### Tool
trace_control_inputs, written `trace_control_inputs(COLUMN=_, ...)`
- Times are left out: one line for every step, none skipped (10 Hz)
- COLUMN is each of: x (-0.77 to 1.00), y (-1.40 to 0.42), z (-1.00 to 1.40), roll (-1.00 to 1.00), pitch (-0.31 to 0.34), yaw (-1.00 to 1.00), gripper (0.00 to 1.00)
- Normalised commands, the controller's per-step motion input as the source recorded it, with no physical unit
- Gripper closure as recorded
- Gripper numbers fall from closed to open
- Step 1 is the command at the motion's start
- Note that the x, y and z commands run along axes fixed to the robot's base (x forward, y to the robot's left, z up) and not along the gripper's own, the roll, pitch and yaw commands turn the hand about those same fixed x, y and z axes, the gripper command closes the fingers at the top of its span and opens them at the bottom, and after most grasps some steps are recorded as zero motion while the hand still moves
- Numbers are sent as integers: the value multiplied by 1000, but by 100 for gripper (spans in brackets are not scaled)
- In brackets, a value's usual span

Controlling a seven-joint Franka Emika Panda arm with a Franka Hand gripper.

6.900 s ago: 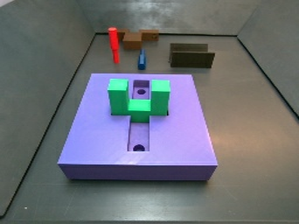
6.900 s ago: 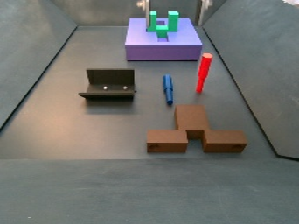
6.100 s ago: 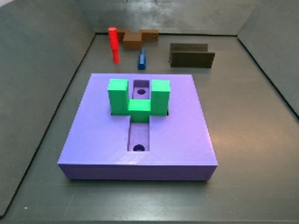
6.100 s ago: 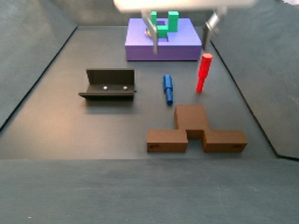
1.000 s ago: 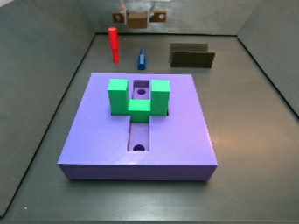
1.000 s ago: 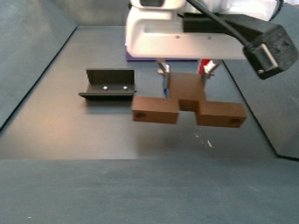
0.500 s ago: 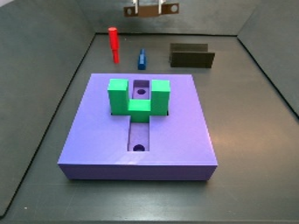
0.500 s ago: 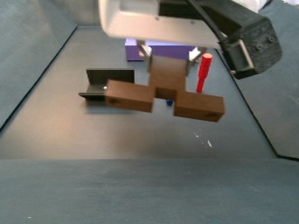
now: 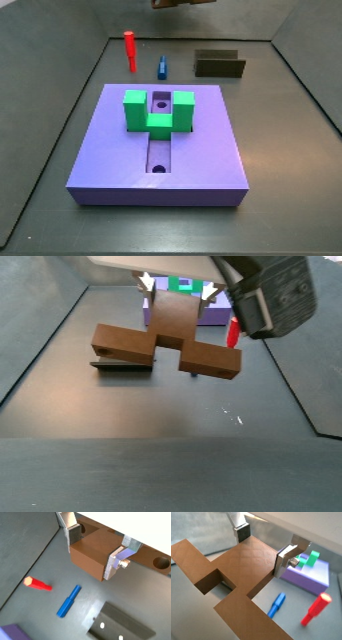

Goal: Pick up the brown object. Move up. Place the brown object on the fixture. Regrasp the brown object. Move to above the board. Insert the brown object.
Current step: Place the brown object on the fixture.

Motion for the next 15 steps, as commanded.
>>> trace_control_inputs(x=471, y=-214, z=-9, roll=-829, pitch=-46, yaw=-197, gripper=100)
trace_control_inputs(x=394, y=-337, z=-126, roll=-686, pitch=-129, yaw=-186, gripper=100)
trace_control_inputs(x=523, y=-331, z=-234, roll=-569, pitch=-40, yaw=-163, gripper=100)
trace_control_inputs(x=694, y=-294, z=-331, roll=-477, pitch=0, yaw=-137, gripper=100)
trace_control_inputs(x=803, y=-271, z=-371, roll=-474, pitch=263, yaw=-74, gripper=100)
trace_control_inputs(x=860, y=-249, z=-309, roll=-497, pitch=463, yaw=-9, gripper=100)
trace_control_inputs(x=883, y=-246, z=-94, roll=-643, pitch=403, yaw=-37, gripper=100)
trace_control_inputs(x=877, y=-206, z=0, roll=-731, pitch=360, yaw=-66, gripper=100)
trace_control_inputs(x=874, y=-143, z=0, roll=-794, pitch=320, yaw=-77, gripper=100)
trace_control_inputs(x=754, y=0, z=0, roll=-843, pitch=0, yaw=-180, gripper=100)
trace_control_inputs(x=506, y=0, z=0, roll=-580, pitch=0, yaw=-160, gripper=100)
trace_control_inputs(x=0, y=-34, z=0, roll=0, pitch=0, yaw=0, gripper=100)
trace_control_inputs(x=263, y=-200, z=-200, roll=-251, pitch=-126, yaw=-60, gripper=100)
trace_control_inputs(x=637, y=-349, z=-340, roll=-320, pitch=-23, yaw=-89, gripper=100)
trace_control_inputs(x=623, y=-449, z=-454, roll=-214, pitch=-3, yaw=-114, gripper=100)
